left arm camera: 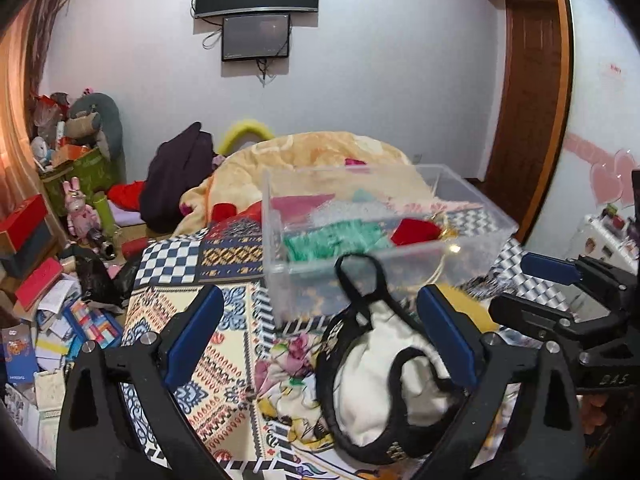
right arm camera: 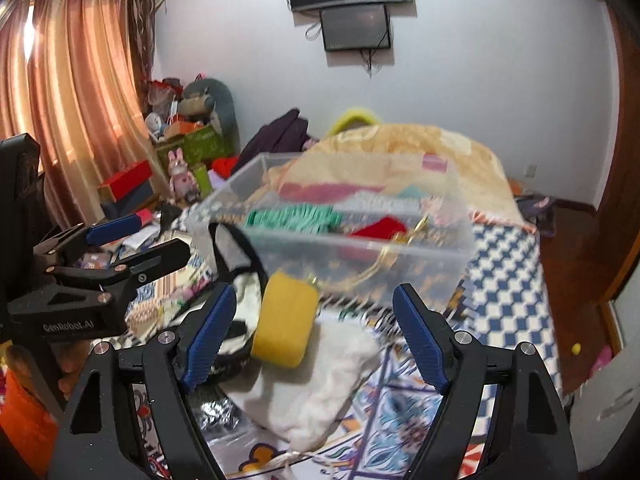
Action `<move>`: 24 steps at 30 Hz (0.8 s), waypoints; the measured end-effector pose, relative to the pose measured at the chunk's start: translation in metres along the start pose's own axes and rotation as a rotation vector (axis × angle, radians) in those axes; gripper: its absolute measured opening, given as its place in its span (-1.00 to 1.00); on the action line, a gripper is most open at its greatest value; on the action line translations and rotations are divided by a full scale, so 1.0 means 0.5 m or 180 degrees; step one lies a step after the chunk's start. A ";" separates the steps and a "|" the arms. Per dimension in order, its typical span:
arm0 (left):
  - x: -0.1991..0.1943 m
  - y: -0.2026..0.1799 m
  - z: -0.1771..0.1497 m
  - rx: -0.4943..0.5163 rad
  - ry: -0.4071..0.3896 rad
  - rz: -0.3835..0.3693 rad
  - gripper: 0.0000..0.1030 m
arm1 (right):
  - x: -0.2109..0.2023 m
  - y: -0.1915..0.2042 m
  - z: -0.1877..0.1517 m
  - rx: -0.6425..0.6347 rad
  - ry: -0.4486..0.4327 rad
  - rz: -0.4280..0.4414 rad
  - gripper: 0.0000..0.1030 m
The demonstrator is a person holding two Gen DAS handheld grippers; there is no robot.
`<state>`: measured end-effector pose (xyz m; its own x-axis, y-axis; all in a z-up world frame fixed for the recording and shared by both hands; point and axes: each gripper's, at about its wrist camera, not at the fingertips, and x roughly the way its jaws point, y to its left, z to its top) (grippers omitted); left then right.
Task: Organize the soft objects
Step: 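Grasp yellow sponge with right tool while left tool grasps black-strapped bag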
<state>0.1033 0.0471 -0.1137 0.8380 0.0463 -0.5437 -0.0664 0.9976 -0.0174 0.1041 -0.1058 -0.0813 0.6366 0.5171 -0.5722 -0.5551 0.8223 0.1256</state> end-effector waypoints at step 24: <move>0.059 -0.011 -0.083 -0.0024 0.0368 -0.0281 -0.41 | 0.042 0.002 -0.047 0.0112 0.0218 0.0288 -0.46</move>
<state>0.1061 0.0406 -0.1644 0.7729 -0.0482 -0.6327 0.0003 0.9971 -0.0756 0.1043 -0.0996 -0.1123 0.5459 0.5731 -0.6112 -0.5886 0.7815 0.2070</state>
